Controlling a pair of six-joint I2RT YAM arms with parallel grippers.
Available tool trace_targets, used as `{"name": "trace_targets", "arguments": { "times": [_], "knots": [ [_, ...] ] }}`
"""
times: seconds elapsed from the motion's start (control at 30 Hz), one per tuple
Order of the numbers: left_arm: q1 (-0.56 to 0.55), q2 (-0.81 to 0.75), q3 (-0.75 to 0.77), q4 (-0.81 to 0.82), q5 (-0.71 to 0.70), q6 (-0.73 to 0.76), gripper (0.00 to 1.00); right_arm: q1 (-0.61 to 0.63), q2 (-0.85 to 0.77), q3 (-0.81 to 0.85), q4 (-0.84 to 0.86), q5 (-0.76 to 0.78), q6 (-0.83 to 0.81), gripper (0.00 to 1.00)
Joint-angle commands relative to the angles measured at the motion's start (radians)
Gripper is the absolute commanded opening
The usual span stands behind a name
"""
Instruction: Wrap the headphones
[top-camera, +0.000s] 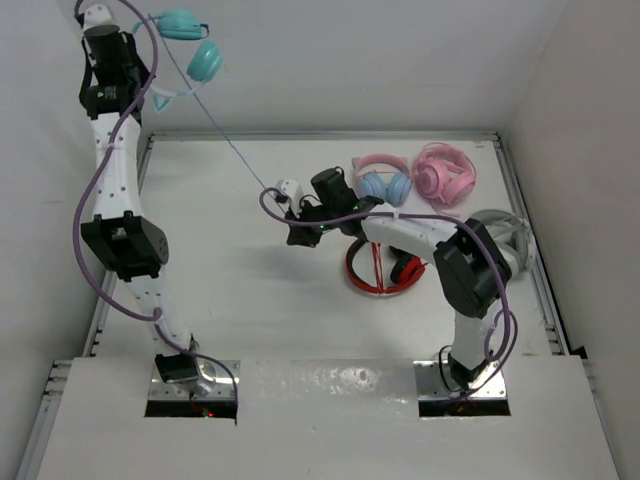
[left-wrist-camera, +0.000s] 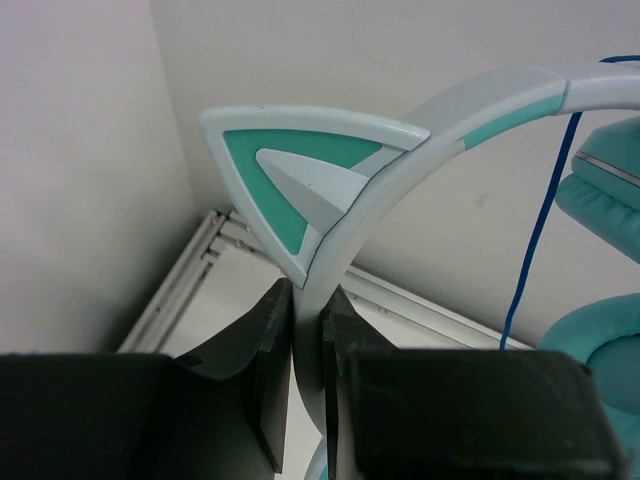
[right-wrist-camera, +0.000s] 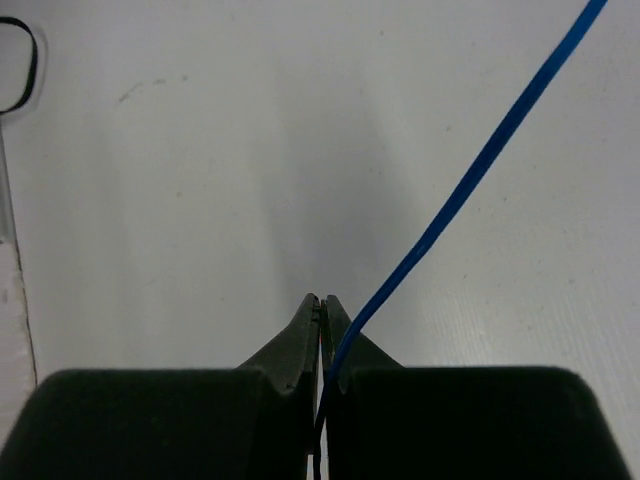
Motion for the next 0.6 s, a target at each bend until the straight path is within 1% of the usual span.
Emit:
{"name": "trace_targets", "arguments": {
  "times": [0.0,0.03,0.1,0.13,0.17,0.23,0.27,0.37,0.47,0.57],
  "knots": [
    [-0.088,-0.054,-0.024,0.227,-0.104,0.174,0.00,0.023,-0.059,0.137,-0.080,-0.018,-0.064,0.00],
    [-0.106,-0.058,-0.068,0.241,-0.120,0.202,0.00,0.023,-0.065,0.157,-0.098,0.009,-0.067,0.00],
    [-0.116,-0.064,-0.098,0.275,-0.117,0.280,0.00,0.021,-0.087,0.199,-0.114,0.054,-0.095,0.00],
    [-0.131,-0.061,-0.116,0.283,-0.138,0.312,0.00,0.021,-0.114,0.213,-0.129,0.081,-0.112,0.00],
    [-0.140,-0.058,-0.127,0.293,-0.143,0.387,0.00,0.021,-0.128,0.241,-0.141,0.141,-0.148,0.00],
    [-0.163,-0.057,-0.168,0.319,-0.154,0.458,0.00,0.020,-0.159,0.286,-0.190,0.196,-0.190,0.00],
    [-0.166,-0.060,-0.185,0.323,-0.151,0.496,0.00,0.020,-0.167,0.338,-0.209,0.244,-0.225,0.00],
    [-0.166,-0.063,-0.207,0.323,-0.109,0.490,0.00,0.020,-0.170,0.424,-0.276,0.317,-0.287,0.00],
    [-0.171,-0.057,-0.195,0.306,-0.095,0.496,0.00,0.020,-0.182,0.444,-0.301,0.365,-0.314,0.00],
    [-0.185,-0.067,-0.228,0.313,-0.129,0.558,0.00,0.020,-0.216,0.473,-0.283,0.347,-0.304,0.00]
  ]
}}
